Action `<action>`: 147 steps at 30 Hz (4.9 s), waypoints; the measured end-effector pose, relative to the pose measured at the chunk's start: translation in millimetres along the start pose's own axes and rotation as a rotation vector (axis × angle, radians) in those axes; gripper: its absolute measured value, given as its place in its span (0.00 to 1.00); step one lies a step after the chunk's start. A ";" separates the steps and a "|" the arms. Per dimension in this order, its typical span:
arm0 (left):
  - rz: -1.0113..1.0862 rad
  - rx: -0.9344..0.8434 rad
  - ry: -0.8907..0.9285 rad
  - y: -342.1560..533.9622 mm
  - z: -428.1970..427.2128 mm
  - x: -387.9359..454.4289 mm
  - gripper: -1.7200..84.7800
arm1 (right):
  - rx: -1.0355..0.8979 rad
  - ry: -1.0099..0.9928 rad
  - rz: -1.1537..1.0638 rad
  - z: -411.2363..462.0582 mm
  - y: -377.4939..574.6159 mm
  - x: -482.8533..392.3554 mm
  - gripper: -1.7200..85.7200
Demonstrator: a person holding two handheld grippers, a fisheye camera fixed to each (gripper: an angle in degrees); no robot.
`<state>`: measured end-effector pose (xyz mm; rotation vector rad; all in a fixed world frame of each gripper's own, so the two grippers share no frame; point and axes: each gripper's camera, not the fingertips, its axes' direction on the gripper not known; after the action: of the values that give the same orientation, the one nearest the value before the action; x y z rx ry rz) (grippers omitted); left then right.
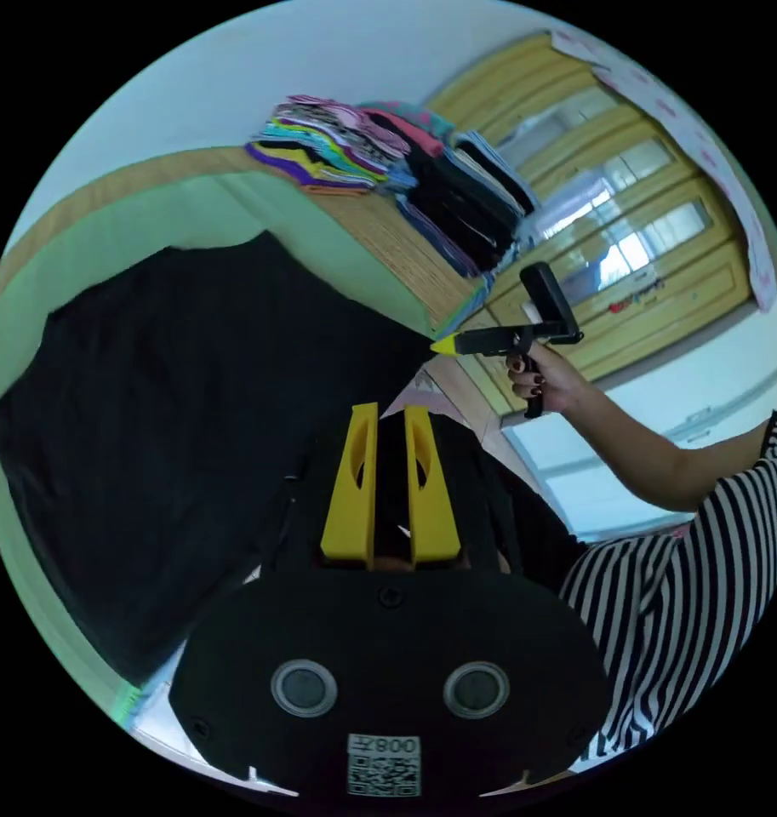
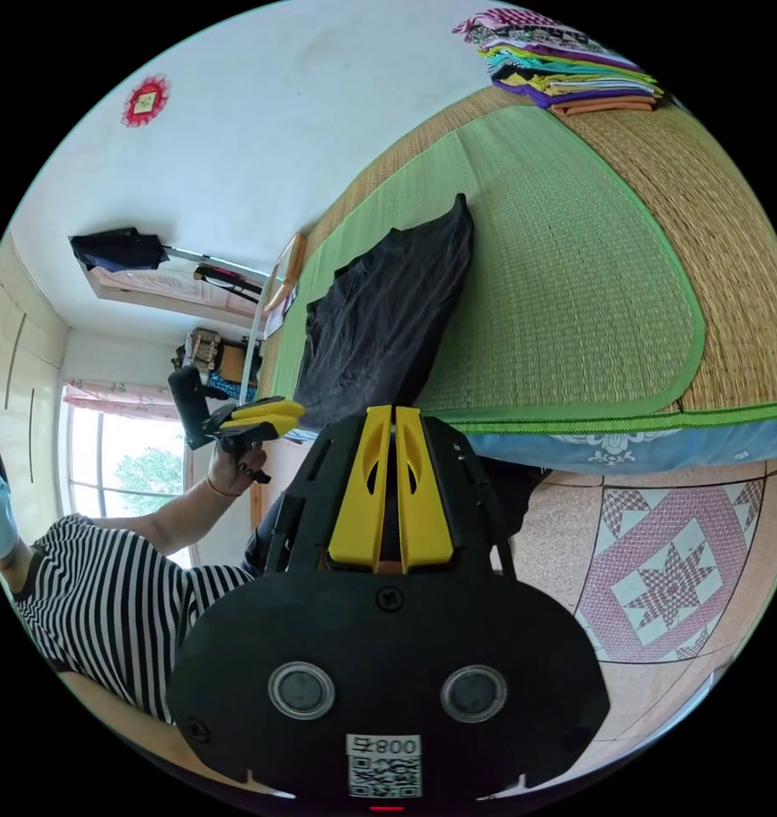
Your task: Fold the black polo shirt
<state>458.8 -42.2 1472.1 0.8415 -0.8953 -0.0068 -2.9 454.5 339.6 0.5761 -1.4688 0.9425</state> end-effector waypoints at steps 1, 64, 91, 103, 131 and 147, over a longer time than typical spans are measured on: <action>0.027 -0.015 -0.010 -8.8 8.9 8.2 0.10 | -0.001 0.001 -0.003 1.1 -0.6 -1.2 0.03; 0.046 -0.033 -0.135 -159.4 187.5 79.1 0.03 | 0.019 -0.262 0.232 178.2 -295.5 153.6 0.12; 0.012 -0.002 -0.065 -88.8 118.0 37.0 0.03 | 0.047 -0.231 0.197 181.9 -356.0 70.8 0.04; -0.055 0.165 -0.004 -1.0 8.6 0.7 0.03 | 0.135 -0.230 0.128 170.0 -369.8 -51.4 0.04; -0.802 0.640 0.081 376.5 -227.0 -199.1 0.03 | -0.120 -0.059 -0.155 409.2 -461.6 -436.3 0.04; -1.015 0.677 0.215 480.8 -251.5 -274.1 0.03 | -0.290 0.161 -0.175 533.6 -507.9 -533.9 0.05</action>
<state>297.7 542.7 1511.8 1.8245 -0.1710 -0.5097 180.8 -354.4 -34.4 0.3983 -1.3554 0.6107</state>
